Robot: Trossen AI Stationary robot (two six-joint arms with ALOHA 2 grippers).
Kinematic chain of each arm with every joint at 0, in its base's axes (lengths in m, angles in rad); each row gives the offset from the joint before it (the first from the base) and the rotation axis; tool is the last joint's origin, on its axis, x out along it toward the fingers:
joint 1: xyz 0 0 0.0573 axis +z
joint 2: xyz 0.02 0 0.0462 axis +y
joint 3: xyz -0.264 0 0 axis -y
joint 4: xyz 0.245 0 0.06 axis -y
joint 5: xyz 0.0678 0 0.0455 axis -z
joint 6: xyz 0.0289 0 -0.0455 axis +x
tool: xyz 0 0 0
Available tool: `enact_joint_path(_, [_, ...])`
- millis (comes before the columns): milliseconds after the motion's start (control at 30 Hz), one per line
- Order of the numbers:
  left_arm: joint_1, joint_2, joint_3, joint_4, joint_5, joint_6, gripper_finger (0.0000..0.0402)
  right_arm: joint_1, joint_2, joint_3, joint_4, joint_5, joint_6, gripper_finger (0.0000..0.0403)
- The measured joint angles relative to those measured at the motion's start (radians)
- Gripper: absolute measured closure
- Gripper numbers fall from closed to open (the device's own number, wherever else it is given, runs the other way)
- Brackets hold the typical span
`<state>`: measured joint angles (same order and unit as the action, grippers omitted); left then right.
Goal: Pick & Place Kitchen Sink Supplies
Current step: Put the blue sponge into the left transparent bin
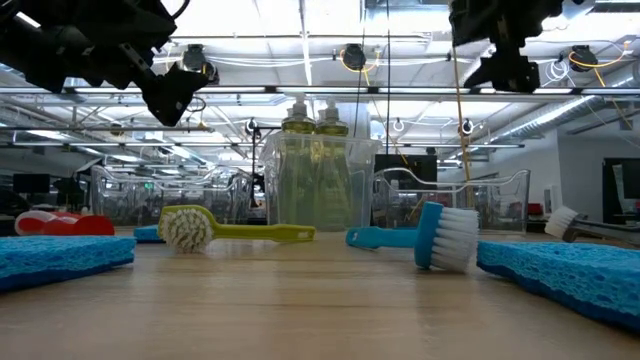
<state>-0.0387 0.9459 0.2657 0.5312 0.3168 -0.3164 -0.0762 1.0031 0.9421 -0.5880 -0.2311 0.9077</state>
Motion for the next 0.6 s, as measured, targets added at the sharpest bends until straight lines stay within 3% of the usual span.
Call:
enact_joint_path(233, [0.0, 0.0, 0.0, -0.005, -0.003, 0.015, 0.0105, 0.043, 0.112, 0.0, 0.0, 0.142, 0.184, 0.0165])
enact_joint_path(433, [0.0, 0.0, 0.0, -0.006, -0.004, 0.01, 0.0105, 0.046, 0.171, 0.0, -0.003, 0.165, 0.282, 0.0165])
enact_joint_path(600, [0.0, 0.0, 0.0, -0.006, -0.004, 0.008, 0.0105, 0.064, 0.203, 0.0, -0.048, 0.258, 0.344, 0.0165])
